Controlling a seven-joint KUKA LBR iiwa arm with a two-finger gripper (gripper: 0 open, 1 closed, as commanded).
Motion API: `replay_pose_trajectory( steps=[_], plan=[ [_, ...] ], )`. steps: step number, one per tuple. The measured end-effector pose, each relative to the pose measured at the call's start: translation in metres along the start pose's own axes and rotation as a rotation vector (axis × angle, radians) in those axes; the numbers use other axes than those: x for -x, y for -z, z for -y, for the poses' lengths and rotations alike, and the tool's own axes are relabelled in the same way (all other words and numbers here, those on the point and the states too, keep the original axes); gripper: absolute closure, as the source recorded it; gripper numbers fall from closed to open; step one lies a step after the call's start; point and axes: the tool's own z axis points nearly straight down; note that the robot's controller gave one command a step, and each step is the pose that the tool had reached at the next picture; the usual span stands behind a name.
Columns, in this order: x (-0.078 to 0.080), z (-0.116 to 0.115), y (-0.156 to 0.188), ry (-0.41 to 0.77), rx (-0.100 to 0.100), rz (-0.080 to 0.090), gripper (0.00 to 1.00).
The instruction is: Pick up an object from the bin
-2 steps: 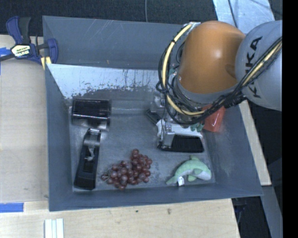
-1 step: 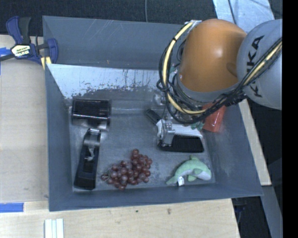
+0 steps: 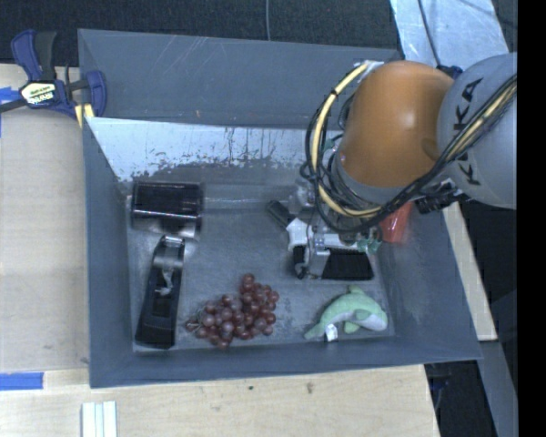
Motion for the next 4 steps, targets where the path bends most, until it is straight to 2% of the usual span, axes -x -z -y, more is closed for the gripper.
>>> replay_pose_trajectory(
  steps=[1, 2, 3, 4],
  plan=[
    [0.01, 0.02, -0.031, 0.066, -0.002, -0.007, 0.0],
    [0.031, 0.032, -0.069, 0.109, -0.001, 0.003, 0.0],
    [0.003, 0.086, -0.1, -0.365, -0.004, 0.018, 1.0],
    [0.003, 0.086, -0.1, -0.365, -0.004, 0.018, 1.0]
  ],
)
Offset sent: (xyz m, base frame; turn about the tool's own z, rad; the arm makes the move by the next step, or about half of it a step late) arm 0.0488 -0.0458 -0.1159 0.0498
